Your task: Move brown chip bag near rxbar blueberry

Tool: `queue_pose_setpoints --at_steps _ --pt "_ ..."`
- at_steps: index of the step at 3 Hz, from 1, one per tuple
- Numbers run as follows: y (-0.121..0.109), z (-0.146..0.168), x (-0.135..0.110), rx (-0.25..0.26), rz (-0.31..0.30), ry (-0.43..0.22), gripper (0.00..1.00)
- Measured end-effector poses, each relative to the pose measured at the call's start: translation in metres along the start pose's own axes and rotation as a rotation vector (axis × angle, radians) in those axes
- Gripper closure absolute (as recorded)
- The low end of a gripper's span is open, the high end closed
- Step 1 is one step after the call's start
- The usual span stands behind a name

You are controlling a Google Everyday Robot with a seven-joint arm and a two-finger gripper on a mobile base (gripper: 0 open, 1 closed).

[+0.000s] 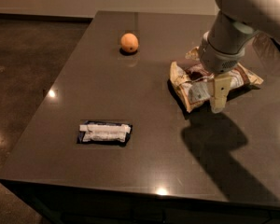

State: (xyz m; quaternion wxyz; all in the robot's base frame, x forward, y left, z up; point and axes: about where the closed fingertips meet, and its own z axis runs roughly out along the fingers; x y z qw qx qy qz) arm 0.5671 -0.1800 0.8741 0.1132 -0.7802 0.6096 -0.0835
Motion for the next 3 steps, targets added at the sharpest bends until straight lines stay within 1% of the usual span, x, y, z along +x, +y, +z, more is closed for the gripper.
queue_pose_setpoints --at_steps 1,2,3 --pt "-0.0067 0.0089 -0.0013 -0.027 -0.032 0.012 0.18" --pt "-0.0088 0.0139 -0.0006 -0.052 -0.046 0.019 0.41" --pt "-0.0064 0.0138 -0.002 -0.065 -0.052 0.014 0.65"
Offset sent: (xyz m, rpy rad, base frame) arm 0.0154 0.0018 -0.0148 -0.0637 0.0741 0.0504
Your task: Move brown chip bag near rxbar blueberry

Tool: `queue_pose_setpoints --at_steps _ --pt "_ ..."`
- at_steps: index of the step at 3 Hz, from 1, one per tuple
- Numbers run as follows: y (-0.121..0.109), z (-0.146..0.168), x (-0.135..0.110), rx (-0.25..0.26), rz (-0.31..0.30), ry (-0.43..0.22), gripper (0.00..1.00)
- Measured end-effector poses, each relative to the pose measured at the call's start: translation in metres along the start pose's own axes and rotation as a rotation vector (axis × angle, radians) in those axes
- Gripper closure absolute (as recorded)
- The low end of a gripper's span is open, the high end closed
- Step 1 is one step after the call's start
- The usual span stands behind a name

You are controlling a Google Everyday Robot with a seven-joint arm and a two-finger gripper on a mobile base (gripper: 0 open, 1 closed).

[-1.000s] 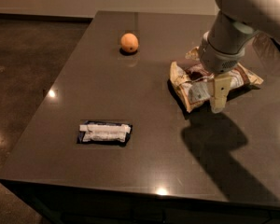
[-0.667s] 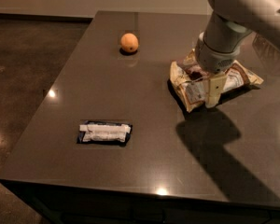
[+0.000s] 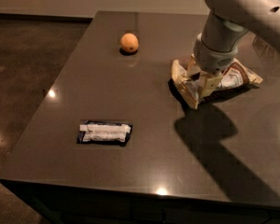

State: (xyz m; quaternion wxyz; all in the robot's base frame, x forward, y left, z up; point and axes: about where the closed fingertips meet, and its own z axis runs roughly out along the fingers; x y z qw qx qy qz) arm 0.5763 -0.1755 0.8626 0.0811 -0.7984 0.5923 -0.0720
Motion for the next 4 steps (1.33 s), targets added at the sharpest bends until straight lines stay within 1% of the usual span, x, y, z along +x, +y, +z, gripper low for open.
queue_pose_setpoints --at_steps 1,2,3,4 --pt "0.004 -0.014 -0.014 0.018 -0.011 -0.017 0.88" --pt "0.012 -0.045 -0.047 0.065 -0.052 -0.075 1.0" --pt "0.025 -0.077 -0.091 0.1 -0.113 -0.156 1.0" --pt "0.043 -0.093 -0.136 0.097 -0.168 -0.239 1.0"
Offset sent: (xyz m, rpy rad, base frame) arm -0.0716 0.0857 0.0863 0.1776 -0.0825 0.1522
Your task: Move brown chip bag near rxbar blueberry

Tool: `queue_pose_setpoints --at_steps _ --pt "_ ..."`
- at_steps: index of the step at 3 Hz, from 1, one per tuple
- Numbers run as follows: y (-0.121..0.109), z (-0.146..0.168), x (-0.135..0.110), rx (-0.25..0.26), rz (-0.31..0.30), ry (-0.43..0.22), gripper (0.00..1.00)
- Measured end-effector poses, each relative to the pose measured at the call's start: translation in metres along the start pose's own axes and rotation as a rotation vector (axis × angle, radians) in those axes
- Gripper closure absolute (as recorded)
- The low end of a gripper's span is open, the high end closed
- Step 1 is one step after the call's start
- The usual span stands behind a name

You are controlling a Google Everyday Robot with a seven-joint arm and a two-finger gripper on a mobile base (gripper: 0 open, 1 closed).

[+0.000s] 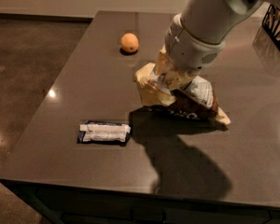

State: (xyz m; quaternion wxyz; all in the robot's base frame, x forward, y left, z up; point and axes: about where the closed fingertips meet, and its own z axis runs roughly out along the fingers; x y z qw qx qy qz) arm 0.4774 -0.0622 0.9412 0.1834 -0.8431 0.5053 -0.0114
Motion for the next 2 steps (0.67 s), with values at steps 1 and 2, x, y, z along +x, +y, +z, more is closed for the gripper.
queue_pose_setpoints --at_steps 1,2 --pt "0.008 0.004 -0.034 -0.002 -0.026 -0.065 0.82" --pt "0.013 0.009 -0.053 -0.014 -0.037 -0.115 0.59"
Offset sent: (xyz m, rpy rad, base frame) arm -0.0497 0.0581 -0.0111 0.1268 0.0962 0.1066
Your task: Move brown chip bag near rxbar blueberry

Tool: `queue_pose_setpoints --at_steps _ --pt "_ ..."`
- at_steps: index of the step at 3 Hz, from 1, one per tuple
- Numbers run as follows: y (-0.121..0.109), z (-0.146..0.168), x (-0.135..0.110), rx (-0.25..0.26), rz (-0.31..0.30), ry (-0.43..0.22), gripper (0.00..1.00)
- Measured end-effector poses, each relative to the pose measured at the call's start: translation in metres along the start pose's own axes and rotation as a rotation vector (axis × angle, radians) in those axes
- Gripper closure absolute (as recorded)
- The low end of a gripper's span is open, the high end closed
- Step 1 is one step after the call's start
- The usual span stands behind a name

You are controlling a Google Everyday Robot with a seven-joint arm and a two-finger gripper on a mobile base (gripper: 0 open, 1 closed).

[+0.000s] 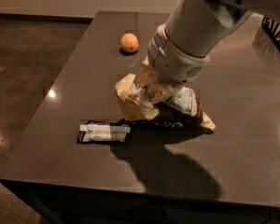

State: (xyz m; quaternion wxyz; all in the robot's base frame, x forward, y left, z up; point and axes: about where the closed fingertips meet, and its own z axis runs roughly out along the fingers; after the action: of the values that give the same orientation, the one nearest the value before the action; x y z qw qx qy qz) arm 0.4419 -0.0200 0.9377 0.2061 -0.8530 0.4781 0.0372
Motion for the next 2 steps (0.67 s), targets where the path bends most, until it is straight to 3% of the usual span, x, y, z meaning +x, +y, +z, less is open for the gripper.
queue_pose_setpoints --at_steps 2 --pt "-0.0011 -0.0024 -0.0027 0.007 -0.005 0.004 0.12"
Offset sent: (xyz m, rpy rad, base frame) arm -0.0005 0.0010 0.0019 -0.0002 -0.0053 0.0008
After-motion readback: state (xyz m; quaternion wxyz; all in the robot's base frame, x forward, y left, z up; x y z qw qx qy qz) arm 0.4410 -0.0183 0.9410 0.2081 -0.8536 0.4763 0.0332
